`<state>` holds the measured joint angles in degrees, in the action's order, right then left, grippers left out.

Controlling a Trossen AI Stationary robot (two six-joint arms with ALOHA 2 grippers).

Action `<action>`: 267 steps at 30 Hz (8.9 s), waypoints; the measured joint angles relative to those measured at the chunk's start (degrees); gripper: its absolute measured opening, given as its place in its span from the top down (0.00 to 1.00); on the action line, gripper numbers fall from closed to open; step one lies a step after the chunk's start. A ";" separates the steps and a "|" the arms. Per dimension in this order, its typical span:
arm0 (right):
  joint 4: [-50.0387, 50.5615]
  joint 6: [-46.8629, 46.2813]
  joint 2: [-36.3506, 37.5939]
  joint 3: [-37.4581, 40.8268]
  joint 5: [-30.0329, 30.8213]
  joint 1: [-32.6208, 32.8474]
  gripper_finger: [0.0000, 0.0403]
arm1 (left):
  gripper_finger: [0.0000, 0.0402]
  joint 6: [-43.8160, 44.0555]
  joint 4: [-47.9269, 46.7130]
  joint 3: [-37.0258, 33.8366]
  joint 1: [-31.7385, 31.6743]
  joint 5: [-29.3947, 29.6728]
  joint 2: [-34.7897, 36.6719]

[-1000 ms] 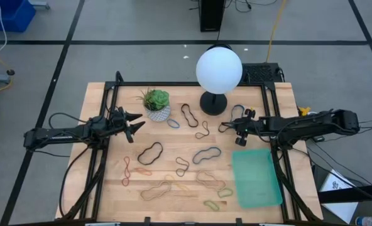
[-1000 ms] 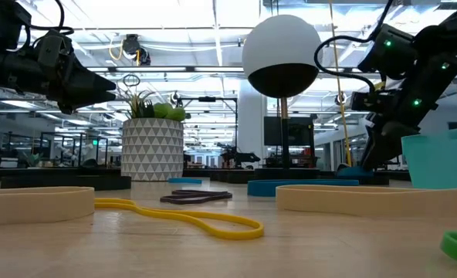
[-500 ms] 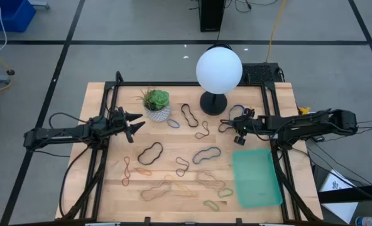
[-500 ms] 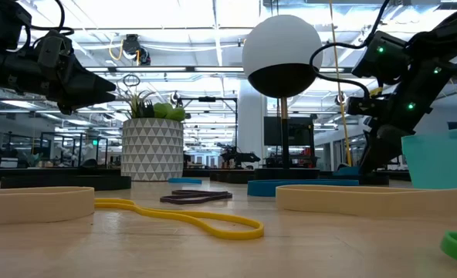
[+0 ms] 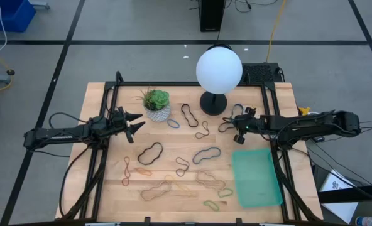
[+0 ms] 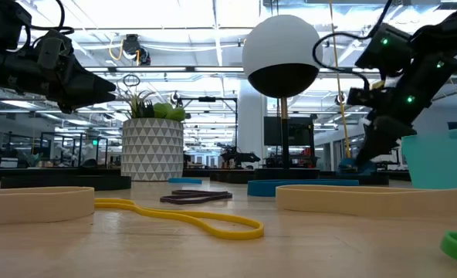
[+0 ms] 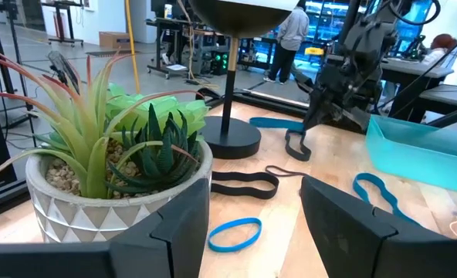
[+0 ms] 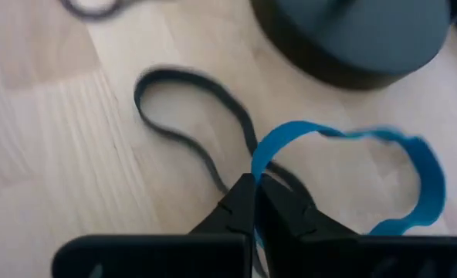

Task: Pick and place rubber bands into bin
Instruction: Put the top blue rubber band into the bin, then put the top right black rubber band into the bin

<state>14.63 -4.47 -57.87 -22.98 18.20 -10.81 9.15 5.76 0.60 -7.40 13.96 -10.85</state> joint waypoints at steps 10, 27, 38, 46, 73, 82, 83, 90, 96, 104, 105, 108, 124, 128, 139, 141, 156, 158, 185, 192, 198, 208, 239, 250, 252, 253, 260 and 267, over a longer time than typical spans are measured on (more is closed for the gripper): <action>0.52 0.00 12.79 -0.82 -0.30 0.02 1.00 | 0.47 0.00 0.02 0.00 0.00 0.00 0.00; -0.69 -4.33 21.24 -10.82 -22.84 4.43 1.00 | 0.47 0.02 0.04 0.01 0.00 -0.02 0.00; -10.05 -20.00 21.23 -11.84 -29.19 20.50 1.00 | 0.47 0.04 0.04 0.01 0.00 -0.02 0.00; -7.83 -30.94 21.21 -12.04 -28.96 32.93 1.00 | 0.47 0.02 0.04 0.02 -0.02 -0.02 0.00; 15.73 -52.53 12.69 -5.28 -18.46 40.24 1.00 | 0.47 0.03 0.04 0.01 -0.01 -0.04 0.00; 5.20 -60.20 11.88 4.56 -23.55 40.17 1.00 | 0.47 0.02 0.02 0.02 0.00 -0.04 0.00; 3.82 -60.70 11.92 5.19 -24.24 40.17 1.00 | 0.47 0.02 0.02 0.00 0.00 -0.04 0.00; 2.95 -61.00 11.98 6.76 -24.51 40.17 0.99 | 0.47 0.04 0.03 0.00 0.00 -0.04 0.00; 2.62 -63.50 11.99 6.75 -24.51 40.17 0.95 | 0.47 0.02 0.04 0.01 0.00 -0.04 0.00; 2.71 -62.51 11.99 6.75 -24.17 40.17 0.96 | 0.47 0.02 0.04 0.00 0.00 -0.04 0.00; 2.71 -62.02 11.99 6.75 -24.13 40.17 0.96 | 0.47 0.03 0.04 0.02 0.00 -0.04 0.00; 2.71 -60.60 11.99 6.75 -22.61 40.15 0.96 | 0.47 0.03 0.04 0.01 0.00 -0.04 0.00; -6.39 -45.47 12.71 6.71 -21.41 40.13 0.96 | 0.47 0.03 0.04 0.00 0.00 -0.04 0.00; -8.75 -44.30 12.71 6.71 -21.40 40.15 0.96 | 0.47 0.03 0.04 0.02 -0.02 -0.04 0.00; -13.04 -40.41 12.68 6.69 -19.42 40.11 0.90 | 0.47 -0.28 0.04 0.01 -0.01 -0.04 0.00; -15.72 -37.90 12.71 6.69 -17.86 40.01 0.85 | 0.47 -0.28 0.04 0.02 0.00 -0.04 0.00; -28.32 -16.48 15.63 5.09 -16.80 32.78 0.62 | 0.47 -0.44 0.04 0.02 -0.02 -0.04 0.00; -23.76 -14.49 15.56 3.08 -16.76 31.00 0.62 | 0.47 -0.43 0.04 0.01 -0.02 -0.03 0.00; 4.19 7.82 -1.40 -12.38 -16.74 5.51 0.62 | 0.47 -1.31 -0.01 0.00 -0.01 -0.03 0.00; 1.78 9.27 -10.64 -12.39 -16.74 1.48 0.63 | 0.47 -1.41 -0.02 0.00 -0.02 -0.04 0.00; -0.87 9.92 -15.43 -12.39 -16.74 -0.19 0.62 | 0.47 -1.49 -0.06 0.01 -0.02 -0.04 0.00; -3.27 10.11 -19.97 -12.39 -16.85 -1.27 0.63 | 0.47 -1.49 -0.09 0.00 0.00 -0.07 0.00; -4.41 -2.82 -20.06 -12.33 -15.30 -2.34 0.63 | 0.47 -1.42 -0.16 0.02 0.00 -0.09 0.00; -4.98 -5.35 -20.04 -12.33 -14.99 -2.34 0.66 | 0.47 -1.42 -0.18 0.02 0.00 -0.09 0.00; -4.98 -5.36 -20.04 -12.33 -14.97 -2.34 0.67 | 0.47 -1.42 -0.18 0.02 0.00 -0.09 0.00; -5.04 -5.36 -20.04 -12.33 -14.96 -2.34 0.67 | 0.47 -1.42 -0.18 0.01 0.00 -0.09 0.00; -7.18 -6.18 -21.44 -12.33 -14.99 -2.27 0.67 | 0.47 -1.42 -0.18 0.02 0.00 -0.09 0.00; -8.16 -6.84 -26.97 -12.33 -14.99 -2.25 0.68 | 0.47 -1.44 -0.56 0.01 0.00 -0.11 -0.02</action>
<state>6.47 -11.31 -84.84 -35.31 3.21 -13.06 7.70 5.20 0.61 -7.40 13.85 -10.87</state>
